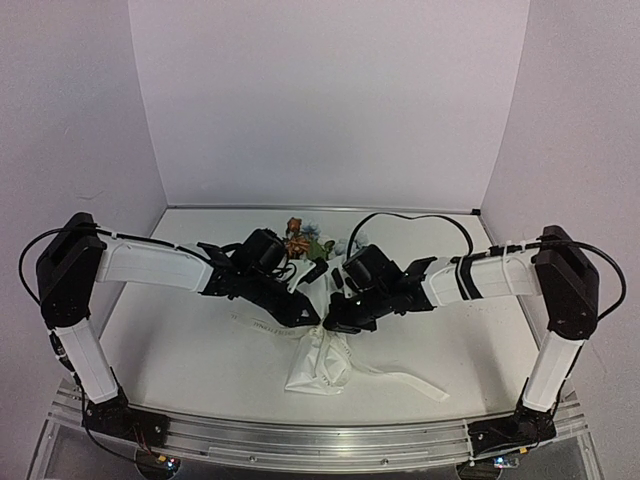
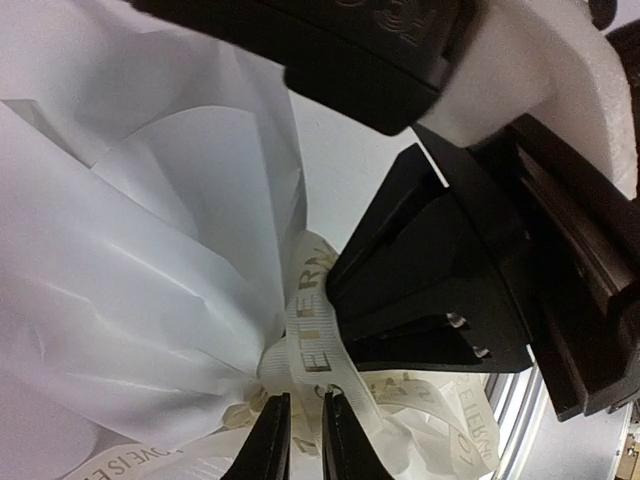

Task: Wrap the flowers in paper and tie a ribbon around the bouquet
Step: Cross the half-tied ribbon over the folded bouquet.

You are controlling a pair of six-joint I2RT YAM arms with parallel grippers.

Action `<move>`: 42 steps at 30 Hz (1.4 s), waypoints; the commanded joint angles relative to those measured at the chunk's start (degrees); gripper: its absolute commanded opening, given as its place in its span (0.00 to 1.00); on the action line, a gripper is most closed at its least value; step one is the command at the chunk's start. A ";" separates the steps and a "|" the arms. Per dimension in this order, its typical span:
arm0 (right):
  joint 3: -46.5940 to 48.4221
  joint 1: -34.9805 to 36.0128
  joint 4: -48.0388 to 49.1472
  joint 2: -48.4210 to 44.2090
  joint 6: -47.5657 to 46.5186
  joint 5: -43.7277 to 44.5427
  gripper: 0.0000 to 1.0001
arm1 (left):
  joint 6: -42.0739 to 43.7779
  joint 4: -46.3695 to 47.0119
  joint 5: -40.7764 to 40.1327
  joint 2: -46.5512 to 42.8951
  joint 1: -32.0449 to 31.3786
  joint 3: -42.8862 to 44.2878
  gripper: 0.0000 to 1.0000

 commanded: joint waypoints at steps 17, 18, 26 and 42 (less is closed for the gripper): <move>-5.26 0.17 20.89 1.55 2.78 0.61 0.00 | -1.73 9.06 -0.98 -5.23 -0.22 -3.43 0.13; -5.71 0.18 21.22 1.37 2.70 0.93 0.00 | -2.88 9.35 -2.79 -6.22 0.38 -3.89 0.13; -8.51 0.17 23.25 0.46 1.78 2.79 0.00 | -8.51 5.17 -9.05 -6.82 4.20 -3.59 0.17; -7.67 0.26 23.64 0.73 1.55 1.88 0.00 | -4.08 -5.48 -2.75 3.61 1.64 6.22 0.12</move>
